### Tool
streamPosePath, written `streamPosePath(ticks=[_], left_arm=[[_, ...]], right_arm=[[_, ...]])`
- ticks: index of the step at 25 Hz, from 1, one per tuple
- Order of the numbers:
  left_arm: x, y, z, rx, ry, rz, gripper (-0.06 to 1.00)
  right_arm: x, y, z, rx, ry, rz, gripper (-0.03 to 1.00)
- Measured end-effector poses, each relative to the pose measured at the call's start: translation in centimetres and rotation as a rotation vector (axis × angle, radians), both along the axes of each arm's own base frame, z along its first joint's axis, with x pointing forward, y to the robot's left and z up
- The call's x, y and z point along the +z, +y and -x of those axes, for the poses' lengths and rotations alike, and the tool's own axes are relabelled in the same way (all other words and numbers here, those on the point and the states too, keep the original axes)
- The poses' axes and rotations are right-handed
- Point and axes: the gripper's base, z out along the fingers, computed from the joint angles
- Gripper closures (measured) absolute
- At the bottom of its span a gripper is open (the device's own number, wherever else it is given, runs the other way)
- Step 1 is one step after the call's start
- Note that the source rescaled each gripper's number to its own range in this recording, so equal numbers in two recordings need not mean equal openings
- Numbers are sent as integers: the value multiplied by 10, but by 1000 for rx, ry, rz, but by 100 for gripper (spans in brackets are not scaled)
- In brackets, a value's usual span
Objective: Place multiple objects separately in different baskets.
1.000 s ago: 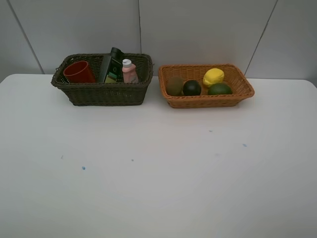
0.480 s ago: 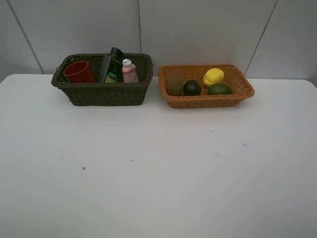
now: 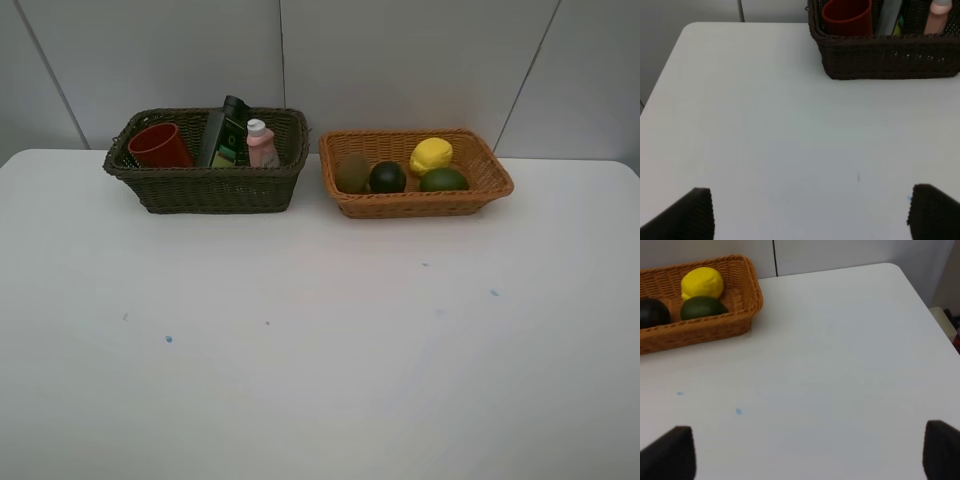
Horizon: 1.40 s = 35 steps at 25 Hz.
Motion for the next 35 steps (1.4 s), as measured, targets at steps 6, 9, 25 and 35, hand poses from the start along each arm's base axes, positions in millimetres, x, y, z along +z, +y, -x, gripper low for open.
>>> streamPosePath(ticks=[6,9,25,35], left_arm=[[0,0,0,-69,0,0,-6],[0,0,0,-78,0,1,-6],[0,0,0,-25,0,1,-6],[0,0,0,-24,0,1,-6]], right_arm=[[0,0,0,0,0,0,-2],[0,0,0,0,0,0,-2],[0,0,0,0,0,0,-2],[0,0,0,0,0,0,-2]])
